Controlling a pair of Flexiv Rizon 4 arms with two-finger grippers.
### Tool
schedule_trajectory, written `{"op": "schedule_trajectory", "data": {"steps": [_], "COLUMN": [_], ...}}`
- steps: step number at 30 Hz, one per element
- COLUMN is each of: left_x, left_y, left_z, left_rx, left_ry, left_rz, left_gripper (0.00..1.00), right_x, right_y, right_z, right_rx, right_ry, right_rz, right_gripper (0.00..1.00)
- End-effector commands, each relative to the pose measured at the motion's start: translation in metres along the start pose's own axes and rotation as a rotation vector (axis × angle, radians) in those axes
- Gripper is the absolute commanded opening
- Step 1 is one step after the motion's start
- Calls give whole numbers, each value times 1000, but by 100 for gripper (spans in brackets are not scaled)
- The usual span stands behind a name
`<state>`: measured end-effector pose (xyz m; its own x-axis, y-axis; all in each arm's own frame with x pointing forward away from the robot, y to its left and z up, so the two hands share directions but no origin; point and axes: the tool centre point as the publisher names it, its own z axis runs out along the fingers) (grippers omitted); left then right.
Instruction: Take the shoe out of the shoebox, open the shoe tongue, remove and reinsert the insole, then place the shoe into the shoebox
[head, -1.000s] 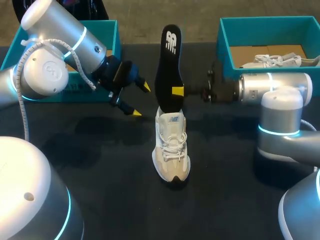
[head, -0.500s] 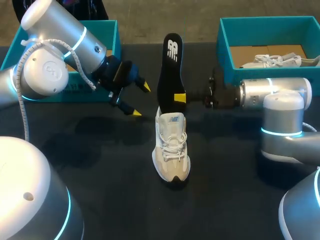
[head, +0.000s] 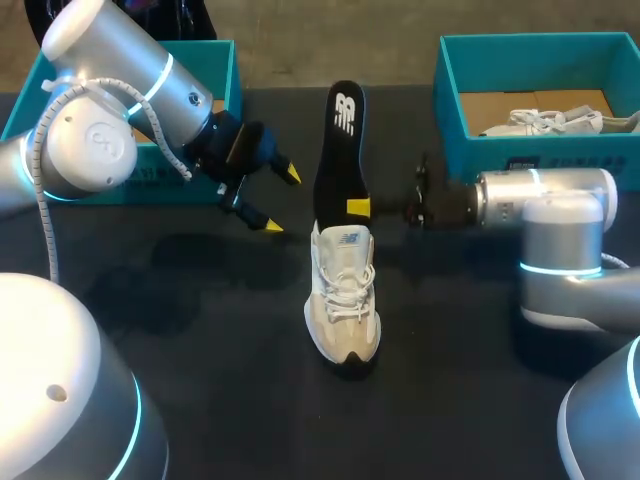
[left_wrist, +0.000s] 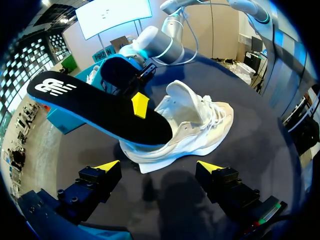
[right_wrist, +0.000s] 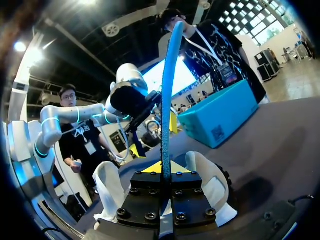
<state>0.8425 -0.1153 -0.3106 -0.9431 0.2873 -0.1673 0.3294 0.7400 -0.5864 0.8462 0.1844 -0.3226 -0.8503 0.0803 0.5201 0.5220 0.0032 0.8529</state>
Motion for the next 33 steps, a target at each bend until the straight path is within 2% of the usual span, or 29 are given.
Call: {"op": "schedule_trajectory", "data": {"steps": [1,22,33], "left_x": [1,1,1], "left_y": [0,0,0], "left_z": [0,0,0], "left_rx": [-4,-4,-4], "left_ry": [0,0,0], "left_rz": [0,0,0], "left_gripper": [100,100,100], "right_x": [0,6,9], "right_y": [-4,-35,-42], "right_z": [3,7,9], "right_rx": [-1,42,73], "right_ry": [1,21,17], "right_rz": [4,86,110], "right_gripper": [0,0,0]}}
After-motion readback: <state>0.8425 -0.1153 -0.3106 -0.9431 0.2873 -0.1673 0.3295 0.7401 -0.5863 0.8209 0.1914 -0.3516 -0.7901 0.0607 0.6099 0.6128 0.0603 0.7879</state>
